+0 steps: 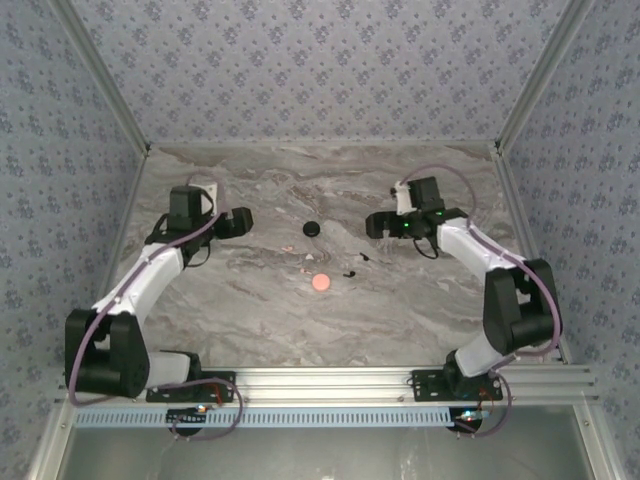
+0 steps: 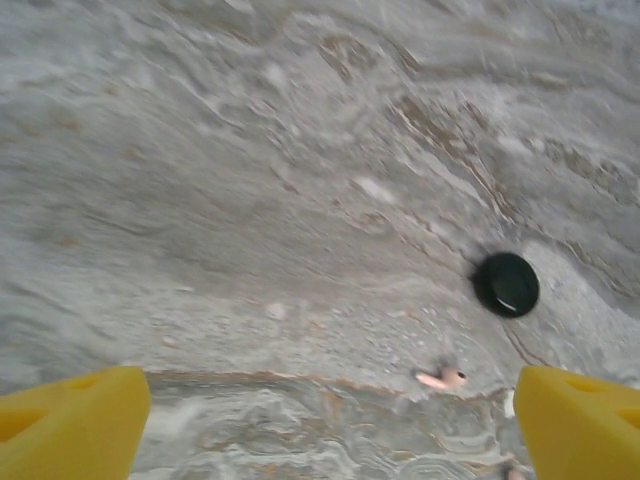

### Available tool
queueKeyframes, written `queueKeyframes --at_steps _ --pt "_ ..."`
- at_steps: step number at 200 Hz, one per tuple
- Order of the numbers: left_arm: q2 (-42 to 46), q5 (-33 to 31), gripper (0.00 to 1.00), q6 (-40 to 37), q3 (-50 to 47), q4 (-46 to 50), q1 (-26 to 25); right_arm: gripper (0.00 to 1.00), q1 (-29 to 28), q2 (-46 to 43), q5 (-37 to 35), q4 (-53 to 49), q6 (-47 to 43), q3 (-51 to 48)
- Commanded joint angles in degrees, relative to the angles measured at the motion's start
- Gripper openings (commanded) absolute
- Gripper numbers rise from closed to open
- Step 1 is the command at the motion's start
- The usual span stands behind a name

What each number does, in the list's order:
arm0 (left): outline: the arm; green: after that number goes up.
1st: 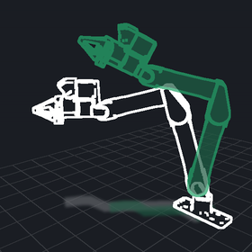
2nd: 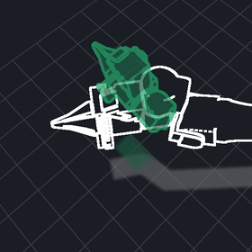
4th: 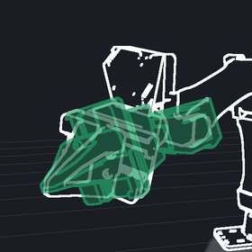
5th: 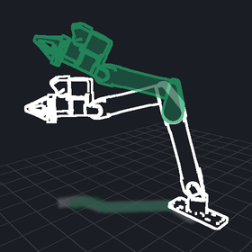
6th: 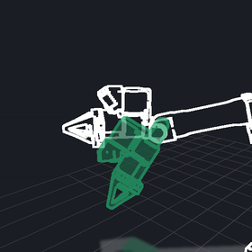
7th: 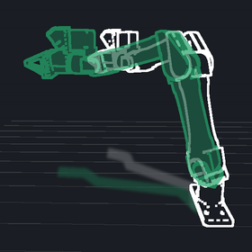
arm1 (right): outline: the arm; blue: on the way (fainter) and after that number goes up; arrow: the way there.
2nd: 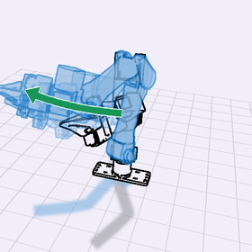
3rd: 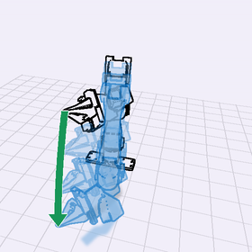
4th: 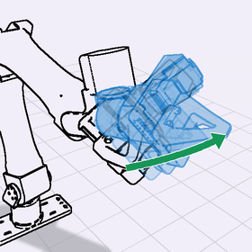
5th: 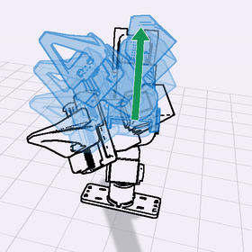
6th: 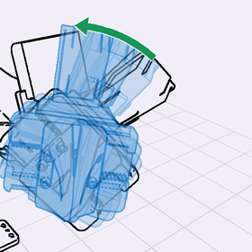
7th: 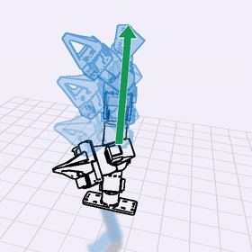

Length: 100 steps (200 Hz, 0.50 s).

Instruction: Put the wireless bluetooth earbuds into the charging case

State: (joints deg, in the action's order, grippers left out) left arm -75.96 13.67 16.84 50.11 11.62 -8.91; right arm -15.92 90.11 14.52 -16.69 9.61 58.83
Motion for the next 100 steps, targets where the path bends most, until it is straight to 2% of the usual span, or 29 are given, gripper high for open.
queueKeyframes --at_steps 1,19,37,55,72,100 --pt "-5.67 4.17 0.85 0.97 5.15 3.84 -2.86 0.94 -3.51 5.01 4.61 -2.80 2.83 4.94" --pt "-11.87 4.31 0.71 0.57 10.18 6.51 -5.05 0.84 -6.84 9.79 4.97 -4.40 4.45 8.87" --pt "-18.34 4.90 0.58 0.22 16.02 8.92 -6.78 0.67 -9.35 14.04 5.60 -5.63 6.00 13.67" --pt "-23.97 4.87 0.53 0.06 20.89 9.80 -8.29 0.57 -11.20 16.53 5.76 -4.69 7.74 15.30" --pt "-28.87 4.96 0.48 -0.11 25.06 10.60 -9.51 0.42 -12.85 19.06 5.23 -4.54 9.58 17.45" --pt "-35.82 5.73 0.39 -0.14 31.47 12.26 -10.85 0.30 -14.38 22.45 4.90 -4.54 12.04 20.32"
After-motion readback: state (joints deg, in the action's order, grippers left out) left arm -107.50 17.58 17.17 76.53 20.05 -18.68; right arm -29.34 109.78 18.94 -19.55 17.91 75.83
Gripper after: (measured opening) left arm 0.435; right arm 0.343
